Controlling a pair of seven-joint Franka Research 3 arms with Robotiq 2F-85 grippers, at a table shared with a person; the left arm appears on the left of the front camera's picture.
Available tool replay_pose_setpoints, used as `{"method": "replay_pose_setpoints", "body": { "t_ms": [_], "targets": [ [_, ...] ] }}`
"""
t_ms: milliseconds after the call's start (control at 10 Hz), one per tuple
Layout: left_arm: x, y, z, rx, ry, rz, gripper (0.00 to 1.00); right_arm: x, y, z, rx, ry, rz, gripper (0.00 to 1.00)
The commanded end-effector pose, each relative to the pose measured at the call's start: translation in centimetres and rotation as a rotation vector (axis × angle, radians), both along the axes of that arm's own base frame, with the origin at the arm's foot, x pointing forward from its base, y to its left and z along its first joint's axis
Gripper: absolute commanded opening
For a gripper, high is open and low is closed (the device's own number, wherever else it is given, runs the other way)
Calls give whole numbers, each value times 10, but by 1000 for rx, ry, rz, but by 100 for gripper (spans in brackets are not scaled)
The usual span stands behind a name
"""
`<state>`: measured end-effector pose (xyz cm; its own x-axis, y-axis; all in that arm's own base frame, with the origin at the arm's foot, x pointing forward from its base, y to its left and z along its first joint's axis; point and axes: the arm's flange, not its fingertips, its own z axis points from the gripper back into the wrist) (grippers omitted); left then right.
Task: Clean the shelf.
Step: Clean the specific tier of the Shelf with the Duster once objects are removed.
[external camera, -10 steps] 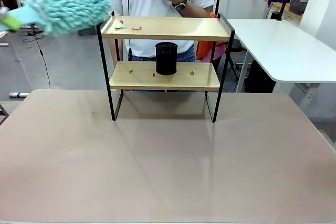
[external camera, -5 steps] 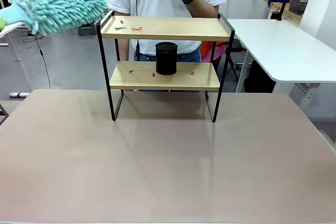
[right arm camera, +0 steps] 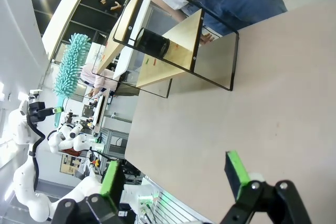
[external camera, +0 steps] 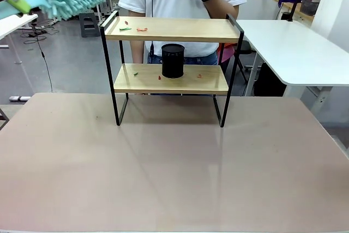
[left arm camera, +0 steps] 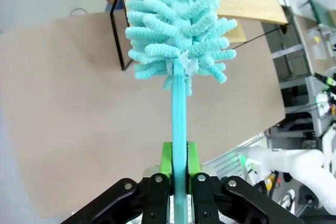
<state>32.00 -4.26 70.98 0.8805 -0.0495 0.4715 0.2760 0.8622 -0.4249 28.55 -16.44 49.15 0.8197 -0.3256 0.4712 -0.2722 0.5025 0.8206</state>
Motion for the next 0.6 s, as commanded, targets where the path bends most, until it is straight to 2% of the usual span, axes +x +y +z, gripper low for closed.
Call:
{"method": "replay_pose_setpoints", "body": {
  "t_ms": [0, 100, 500],
  "targets": [
    [17, -19, -3, 55, 44, -2, 12, 3, 1, 0, 5, -35, 5, 100],
    [25, -26, -7, 81, 61, 38, 12, 3, 1, 0, 5, -35, 5, 100],
    [39, -48, -18, 116, 81, 19, 12, 3, 1, 0, 5, -35, 5, 100]
  ]
}}
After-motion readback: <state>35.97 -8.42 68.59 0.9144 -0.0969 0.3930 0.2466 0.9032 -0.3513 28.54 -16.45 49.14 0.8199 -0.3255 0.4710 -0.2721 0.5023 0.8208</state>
